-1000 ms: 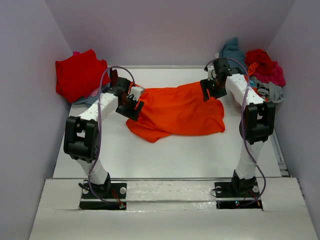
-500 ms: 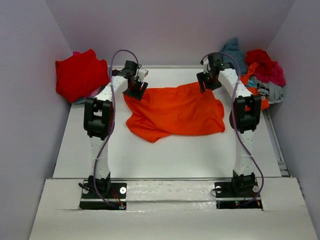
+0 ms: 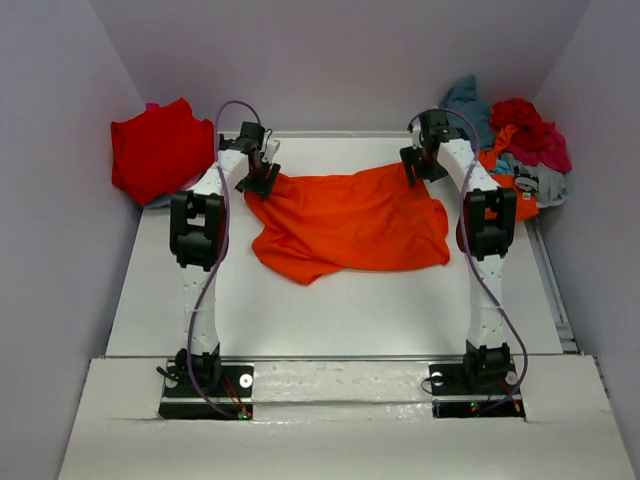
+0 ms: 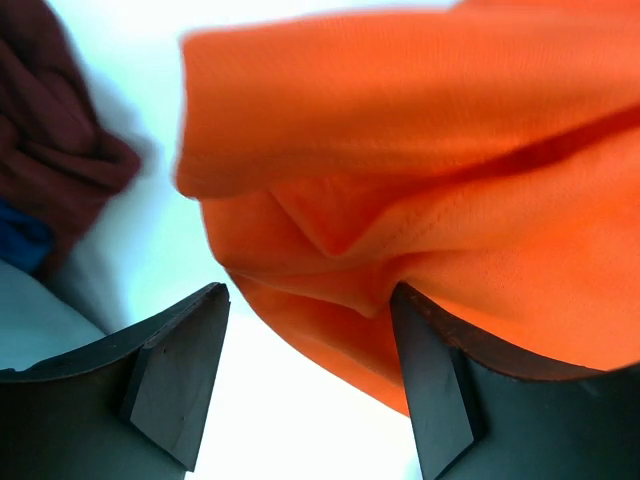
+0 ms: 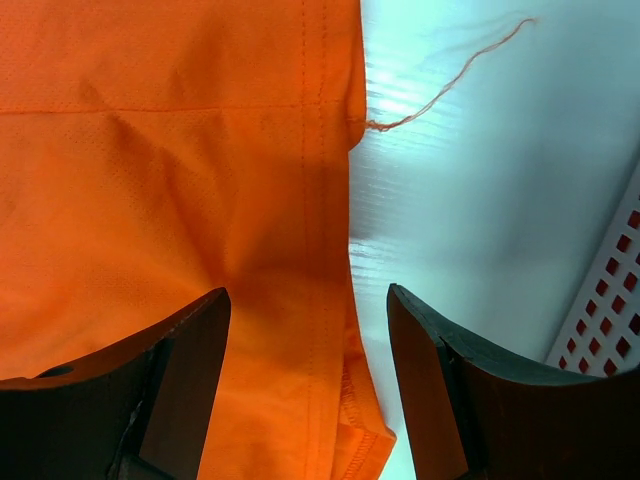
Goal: Fold and stack the t-shirts
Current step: Flatten the tshirt out
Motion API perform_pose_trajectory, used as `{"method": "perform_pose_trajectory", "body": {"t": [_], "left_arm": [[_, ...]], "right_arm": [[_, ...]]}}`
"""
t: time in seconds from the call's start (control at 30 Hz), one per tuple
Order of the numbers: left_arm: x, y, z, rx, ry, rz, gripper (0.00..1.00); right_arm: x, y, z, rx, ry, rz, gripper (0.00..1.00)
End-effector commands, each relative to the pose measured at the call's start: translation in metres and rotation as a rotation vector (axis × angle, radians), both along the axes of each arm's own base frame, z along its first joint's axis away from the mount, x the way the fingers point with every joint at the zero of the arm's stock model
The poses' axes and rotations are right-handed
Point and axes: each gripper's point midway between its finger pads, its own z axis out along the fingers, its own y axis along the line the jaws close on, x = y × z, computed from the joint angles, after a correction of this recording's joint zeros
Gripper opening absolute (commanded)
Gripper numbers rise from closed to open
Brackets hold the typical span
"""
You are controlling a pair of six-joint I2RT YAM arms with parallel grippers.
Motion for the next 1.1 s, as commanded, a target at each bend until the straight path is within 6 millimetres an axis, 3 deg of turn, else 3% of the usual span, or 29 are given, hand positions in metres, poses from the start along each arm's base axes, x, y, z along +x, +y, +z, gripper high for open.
{"method": "perform_pose_trajectory", "body": {"t": [0.0,0.2,0.37,0.67,0.8,0.97,1.0,1.07], "left_arm": [[0.029,-0.001,0.022,0.028,-0.095,0.010,0.78],[0.031,0.013,-0.001,0.079,-0.058,0.065,0.79],[0.023,0.008,-0.008,0.048,-0.030,0.048,0.80],[0.012,0.012,-0.026,0.077,0.030,0.038,0.82],[0.024,0.013,-0.008,0.072,-0.041,0.061,0.83],[0.031,0.011,0.035,0.051,-0.145,0.061,0.83],[0.031,0.011,0.049,0.040,-0.170,0.065,0.83],[0.031,0.009,0.062,0.025,-0.197,0.059,0.83]], "right_arm": [[0.022,-0.002,0.018,0.000,-0.088,-0.012,0.69],[0.017,-0.001,0.015,0.007,-0.071,-0.010,0.70],[0.013,0.014,0.021,0.083,-0.062,0.019,0.70],[0.019,0.017,-0.001,0.091,-0.039,0.038,0.69],[0.021,0.016,0.001,0.087,-0.046,0.032,0.69],[0.022,0.014,0.035,0.085,-0.119,0.027,0.70],[0.022,0.012,0.053,0.075,-0.152,0.026,0.70],[0.021,0.010,0.066,0.068,-0.184,0.028,0.71]]}}
